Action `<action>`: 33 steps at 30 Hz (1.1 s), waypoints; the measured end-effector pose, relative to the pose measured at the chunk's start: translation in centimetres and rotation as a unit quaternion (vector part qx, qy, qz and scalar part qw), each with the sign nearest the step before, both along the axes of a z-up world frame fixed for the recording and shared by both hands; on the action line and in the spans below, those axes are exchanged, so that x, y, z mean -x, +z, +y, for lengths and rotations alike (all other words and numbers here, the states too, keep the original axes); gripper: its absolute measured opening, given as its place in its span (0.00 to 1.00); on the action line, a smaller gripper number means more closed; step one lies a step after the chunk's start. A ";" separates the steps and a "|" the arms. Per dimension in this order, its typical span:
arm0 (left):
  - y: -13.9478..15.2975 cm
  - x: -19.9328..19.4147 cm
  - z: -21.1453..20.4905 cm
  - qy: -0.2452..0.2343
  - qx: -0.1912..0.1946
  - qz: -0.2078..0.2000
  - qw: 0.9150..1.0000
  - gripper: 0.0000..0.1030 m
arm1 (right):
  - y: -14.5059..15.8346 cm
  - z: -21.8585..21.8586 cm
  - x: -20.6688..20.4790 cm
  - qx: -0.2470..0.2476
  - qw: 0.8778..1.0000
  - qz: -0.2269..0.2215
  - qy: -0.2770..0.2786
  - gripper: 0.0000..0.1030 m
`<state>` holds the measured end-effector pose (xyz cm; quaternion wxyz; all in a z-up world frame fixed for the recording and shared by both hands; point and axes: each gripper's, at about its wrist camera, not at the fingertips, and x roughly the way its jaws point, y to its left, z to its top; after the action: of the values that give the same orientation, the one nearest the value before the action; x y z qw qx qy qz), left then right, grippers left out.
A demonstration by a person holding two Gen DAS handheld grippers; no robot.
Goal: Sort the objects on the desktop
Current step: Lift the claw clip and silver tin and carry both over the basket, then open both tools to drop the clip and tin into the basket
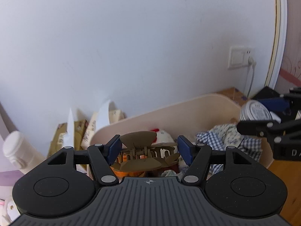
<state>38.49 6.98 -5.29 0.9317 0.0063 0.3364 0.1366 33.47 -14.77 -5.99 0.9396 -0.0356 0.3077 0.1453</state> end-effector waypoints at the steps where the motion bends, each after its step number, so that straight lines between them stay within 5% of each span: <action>1: -0.6 -0.2 0.2 0.001 0.001 0.005 1.000 0.64 | -0.2 0.1 -0.5 0.000 1.000 0.004 0.003 0.50; 13: -3.3 -2.0 1.9 0.016 0.042 0.064 0.997 0.65 | -4.3 2.3 -3.7 0.011 0.997 0.080 0.019 0.50; 18: -2.8 -1.8 2.1 0.021 0.054 0.069 0.996 0.75 | -4.2 2.8 -3.3 0.016 0.996 0.082 0.018 0.67; 27: -0.8 -0.4 2.0 0.025 0.057 0.057 0.996 0.77 | -1.3 3.0 -1.5 0.033 0.997 0.071 -0.028 0.99; 33: 0.8 1.3 1.2 0.029 0.061 0.060 0.996 0.78 | 0.2 2.8 0.4 0.043 0.995 0.078 -0.048 1.00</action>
<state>37.15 8.17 -4.47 0.9043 -0.0523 0.3992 0.1422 33.09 -11.94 -5.77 0.9161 -0.0500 0.3876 0.0892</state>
